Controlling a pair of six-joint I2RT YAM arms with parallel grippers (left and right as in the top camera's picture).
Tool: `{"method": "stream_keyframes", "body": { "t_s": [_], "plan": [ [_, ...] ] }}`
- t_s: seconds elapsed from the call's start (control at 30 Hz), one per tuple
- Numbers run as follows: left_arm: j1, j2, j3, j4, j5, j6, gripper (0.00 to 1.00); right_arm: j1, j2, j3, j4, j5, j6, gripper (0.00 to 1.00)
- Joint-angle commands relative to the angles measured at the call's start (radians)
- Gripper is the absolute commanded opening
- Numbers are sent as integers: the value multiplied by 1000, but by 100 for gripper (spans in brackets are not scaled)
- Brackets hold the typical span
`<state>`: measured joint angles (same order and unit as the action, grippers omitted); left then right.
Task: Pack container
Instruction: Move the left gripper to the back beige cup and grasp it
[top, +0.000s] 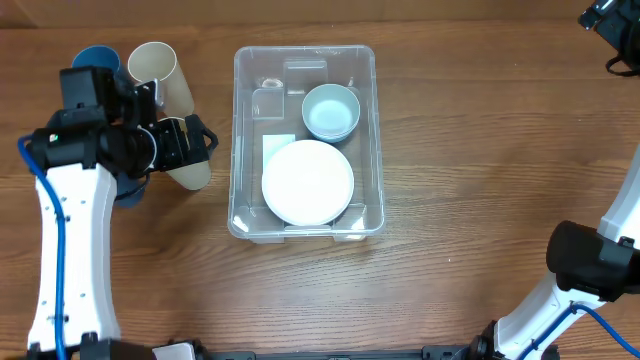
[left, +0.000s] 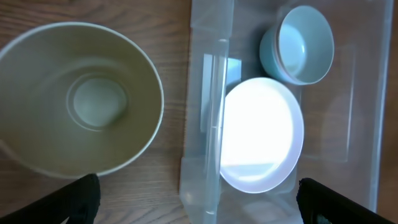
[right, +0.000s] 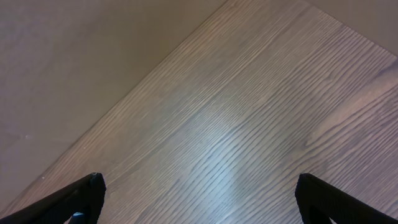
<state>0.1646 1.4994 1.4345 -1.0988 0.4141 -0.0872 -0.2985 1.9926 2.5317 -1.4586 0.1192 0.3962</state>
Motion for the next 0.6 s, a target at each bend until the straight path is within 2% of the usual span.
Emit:
{"method": "stream_keyframes", "body": {
  "t_s": [0.0,0.2,0.23,0.27,0.3,0.37,0.4,0.5,0.53,0.57],
  "plan": [
    [5,66,21,8,1,77,100,5,-3,9,5,8,8,100],
    [5,141,21,36,-53,132,100,5,-3,9,5,8,8,100],
    [5,154,21,40,-53,142,96,5,-3,9,5,8,8,100],
    [5,168,21,44,-56,145,91,5,-3,9,5,8,8,100],
    [5,178,21,47,-59,145,80,5,-3,9,5,8,8,100],
    [5,193,21,50,-59,148,52,5,-3,9,5,8,8,100],
    [5,197,21,50,-59,148,45,5,-3,9,5,8,8,100],
    [5,201,21,53,-59,147,10,5,-3,9,5,8,8,100],
    [5,200,21,57,-59,145,4,5,-3,9,5,8,8,100],
    [5,201,21,60,-58,138,4,5,-3,9,5,8,8,100]
  ]
}}
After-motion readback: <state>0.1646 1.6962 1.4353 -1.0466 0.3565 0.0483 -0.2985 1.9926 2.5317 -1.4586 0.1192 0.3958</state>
